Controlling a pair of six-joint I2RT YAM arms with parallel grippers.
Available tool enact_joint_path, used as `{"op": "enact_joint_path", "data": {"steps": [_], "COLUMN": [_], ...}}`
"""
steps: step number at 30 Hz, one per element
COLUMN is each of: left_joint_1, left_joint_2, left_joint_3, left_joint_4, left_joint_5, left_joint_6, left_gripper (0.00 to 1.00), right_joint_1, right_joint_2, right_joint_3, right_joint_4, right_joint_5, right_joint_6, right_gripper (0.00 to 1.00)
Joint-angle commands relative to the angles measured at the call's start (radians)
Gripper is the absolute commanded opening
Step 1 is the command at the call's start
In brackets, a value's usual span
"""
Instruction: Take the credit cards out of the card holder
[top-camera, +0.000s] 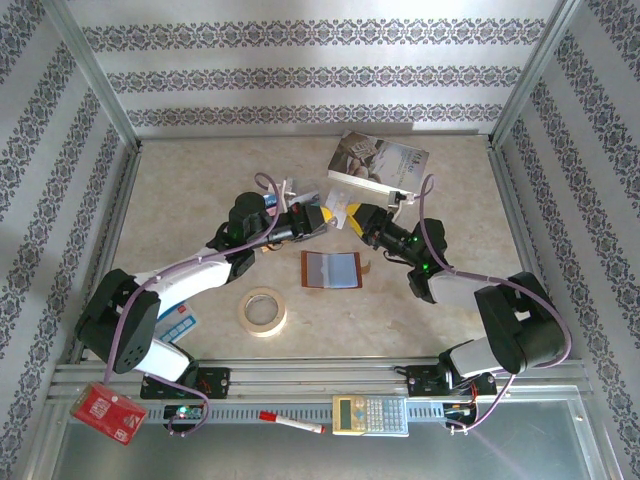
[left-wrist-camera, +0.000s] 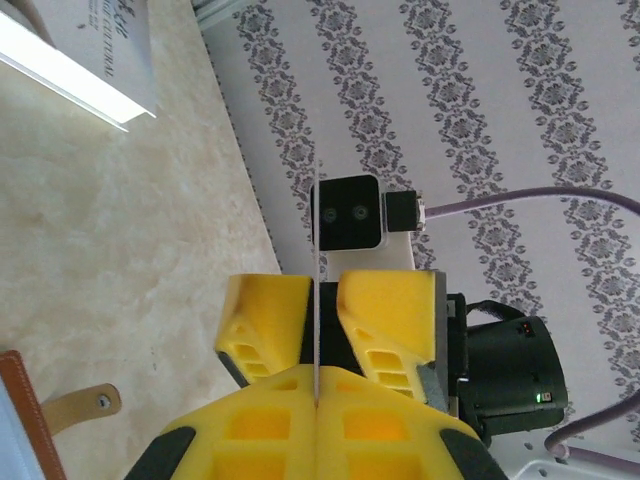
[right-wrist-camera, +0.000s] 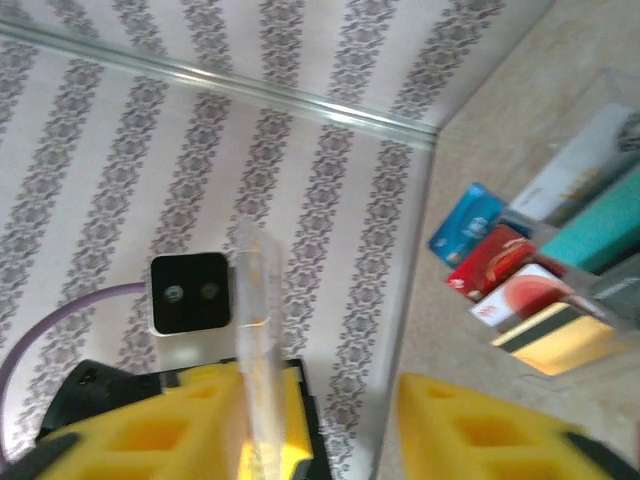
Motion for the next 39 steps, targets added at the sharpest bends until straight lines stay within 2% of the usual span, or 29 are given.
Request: {"op": "enact_joint_path", "data": {"steps": [1,4,9,14,18,23,26,31,36,39], "left_joint_1": [0.046,0.076,0.087,0.109,0.114,0.119,0.12,0.124,0.157,0.169], "left_joint_2": [-0.038,-0.097,-0.188,-0.218,-0.169,-0.05,0.063,0.195,0.317,0.386], "left_joint_3": [-0.015,-0.025,0.048,0.145,0.256,0.37,0.507,0.672,0.807,0.891], "left_joint_4": [-0.079,-0.234,-0.592,-0.799,-0.893,-0.916,-1.034,-1.146,-1.255,-1.334], "left_joint_5": [-0.021,-0.065,-0.212,-0.302,-0.337,-0.315,-0.265,-0.281,-0.188,-0.169], "left_joint_6": [0.076,0.178,0.417,0.617,0.756,0.902,1.032,1.272,1.445,1.545], "left_gripper": [0.0,0.0,0.0,0.0,0.0,0.0,0.0,0.0,0.0,0.0], "right_joint_1": [-0.028,-0.047,-0.076,-0.078,-0.078,-0.078,-0.078,-0.078,-0.079,-0.079], "right_joint_2": [-0.002,-0.002,0.012,-0.026,-0.078,-0.15,-0.199,-0.269,-0.307,-0.319], "right_joint_3": [0.008,0.022,0.037,0.044,0.053,0.055,0.049,0.033,0.052,0.049], "right_joint_4": [-0.115,-0.186,-0.29,-0.5,-0.682,-0.866,-0.942,-1.016,-1.099,-1.115], "right_joint_5": [-0.049,-0.064,-0.072,-0.019,0.048,0.144,0.185,0.235,0.28,0.284], "right_joint_6": [-0.069,-0.113,-0.147,-0.233,-0.312,-0.394,-0.429,-0.461,-0.5,-0.498], "right_gripper": [0.55,0.61,0.63,0.68,0.75,0.85,0.89,0.97,0.98,0.98]}}
